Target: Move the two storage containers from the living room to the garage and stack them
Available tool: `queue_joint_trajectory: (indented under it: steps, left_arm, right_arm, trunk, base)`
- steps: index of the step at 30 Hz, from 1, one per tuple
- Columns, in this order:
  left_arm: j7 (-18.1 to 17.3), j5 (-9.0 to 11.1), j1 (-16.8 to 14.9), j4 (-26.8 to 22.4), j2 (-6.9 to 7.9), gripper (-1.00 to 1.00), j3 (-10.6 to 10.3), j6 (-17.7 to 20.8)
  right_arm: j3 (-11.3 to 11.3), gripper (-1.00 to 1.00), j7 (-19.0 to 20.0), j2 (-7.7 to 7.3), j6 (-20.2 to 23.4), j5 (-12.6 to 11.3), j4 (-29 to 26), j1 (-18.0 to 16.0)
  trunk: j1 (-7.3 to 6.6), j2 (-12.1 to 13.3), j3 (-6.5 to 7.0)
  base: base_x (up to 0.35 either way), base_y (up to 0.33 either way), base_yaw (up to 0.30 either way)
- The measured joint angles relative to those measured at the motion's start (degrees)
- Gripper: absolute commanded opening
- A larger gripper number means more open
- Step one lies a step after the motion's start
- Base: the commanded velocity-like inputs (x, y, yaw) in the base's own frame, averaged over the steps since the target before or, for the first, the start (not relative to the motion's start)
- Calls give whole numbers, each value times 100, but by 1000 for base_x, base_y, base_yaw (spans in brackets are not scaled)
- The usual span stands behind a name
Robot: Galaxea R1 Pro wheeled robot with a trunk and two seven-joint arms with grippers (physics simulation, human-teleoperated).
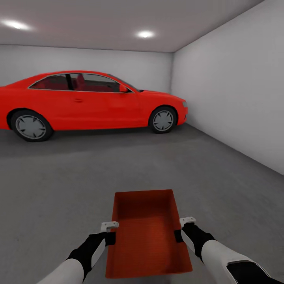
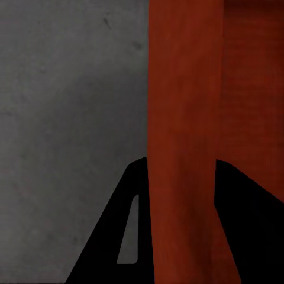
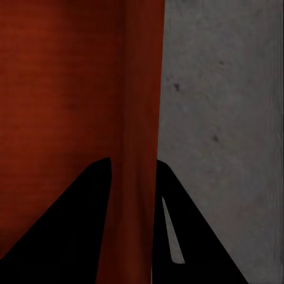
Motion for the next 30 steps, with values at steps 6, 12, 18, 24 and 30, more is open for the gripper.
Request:
queue_joint_trajectory:
  steps: [6, 12, 18, 24, 30]
  left_arm:
    - [0, -1, -2, -2, 0, -100, 0, 0]
    - [0, -1, 0, 1, 0, -100, 0, 0]
    - [0, 1, -1, 0, 0, -100, 1, 0]
    - [0, 1, -2, 1, 0, -100, 7, 0]
    - [0, 2, -1, 2, 0, -100, 7, 0]
  right_arm:
    - [-2, -100, -1, 0, 0, -4, 0, 0]
    - [4, -100, -2, 0, 0, -5, 0, 0]
    - [2, -100, -1, 0, -1, -6, 0, 0]
    - [0, -100, -1, 0, -1, -4, 0, 0]
    - [0, -100, 0, 0, 0, 0, 0, 0]
  trunk:
    - [0, 0, 16]
    - [0, 0, 33]
    - [3, 0, 49]
    - [4, 0, 65]
    - [4, 0, 82]
  base:
    - [343, 0, -256]
    - [343, 0, -256]
    - [143, 0, -256]
    - [2, 0, -257]
    - [0, 0, -257]
